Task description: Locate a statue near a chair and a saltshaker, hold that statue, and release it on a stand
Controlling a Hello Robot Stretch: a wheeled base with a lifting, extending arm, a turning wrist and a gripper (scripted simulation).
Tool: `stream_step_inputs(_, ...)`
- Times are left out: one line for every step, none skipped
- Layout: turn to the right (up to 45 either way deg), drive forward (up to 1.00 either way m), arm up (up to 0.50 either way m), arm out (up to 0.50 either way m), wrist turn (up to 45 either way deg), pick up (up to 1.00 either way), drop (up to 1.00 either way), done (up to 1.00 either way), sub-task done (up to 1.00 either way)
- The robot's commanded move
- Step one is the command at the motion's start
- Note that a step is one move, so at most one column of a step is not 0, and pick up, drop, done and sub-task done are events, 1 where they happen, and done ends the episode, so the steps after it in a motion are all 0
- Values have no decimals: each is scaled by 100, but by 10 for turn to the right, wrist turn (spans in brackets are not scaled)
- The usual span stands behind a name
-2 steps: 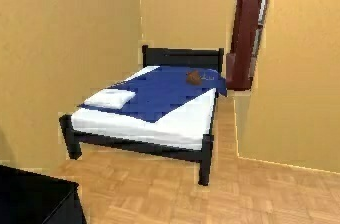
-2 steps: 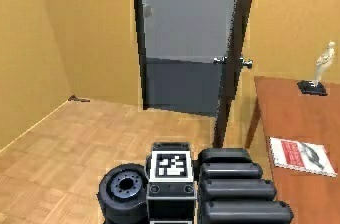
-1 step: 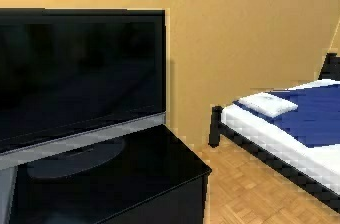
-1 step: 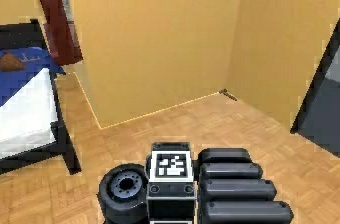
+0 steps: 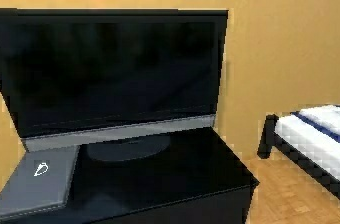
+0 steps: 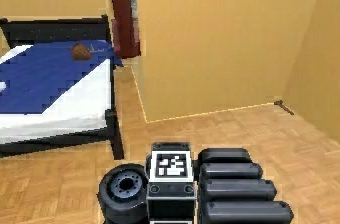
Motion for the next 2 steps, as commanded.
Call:
stream_step_inputs(450, 0, 0, 0, 0, 0, 0, 0, 0)
stream_step_inputs(450, 0, 0, 0, 0, 0, 0, 0, 0)
